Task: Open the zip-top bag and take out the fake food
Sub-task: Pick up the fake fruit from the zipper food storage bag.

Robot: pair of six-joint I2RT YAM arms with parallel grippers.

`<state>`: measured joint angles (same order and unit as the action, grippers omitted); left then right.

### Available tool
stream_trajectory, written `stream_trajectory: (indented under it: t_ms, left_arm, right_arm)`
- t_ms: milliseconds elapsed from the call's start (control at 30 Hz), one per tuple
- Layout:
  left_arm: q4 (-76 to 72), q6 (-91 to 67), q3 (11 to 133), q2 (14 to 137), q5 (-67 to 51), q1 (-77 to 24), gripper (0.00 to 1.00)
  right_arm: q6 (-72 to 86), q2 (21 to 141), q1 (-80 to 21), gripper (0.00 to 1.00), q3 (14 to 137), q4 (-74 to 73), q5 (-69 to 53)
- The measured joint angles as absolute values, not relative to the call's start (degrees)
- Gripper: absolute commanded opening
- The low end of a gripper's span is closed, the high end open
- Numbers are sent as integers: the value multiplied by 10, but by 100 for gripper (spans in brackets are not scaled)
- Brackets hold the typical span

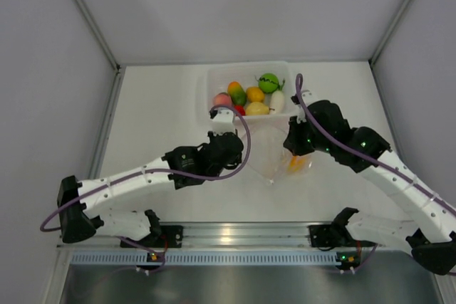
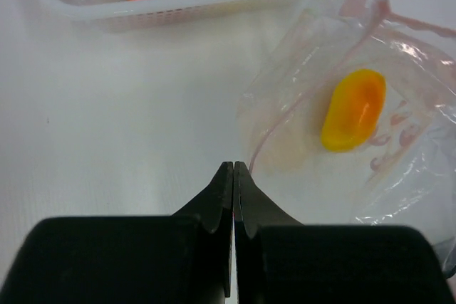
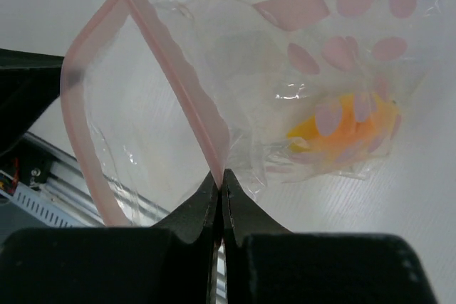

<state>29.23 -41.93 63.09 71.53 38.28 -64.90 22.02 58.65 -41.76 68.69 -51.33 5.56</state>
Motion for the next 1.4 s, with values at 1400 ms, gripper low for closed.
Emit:
stream_trajectory:
  t_ms: [1400]
  left_arm:
    - [274, -396, 706, 815, 415, -736, 0]
  right_arm:
    - [331, 566, -490, 0, 601, -323, 1]
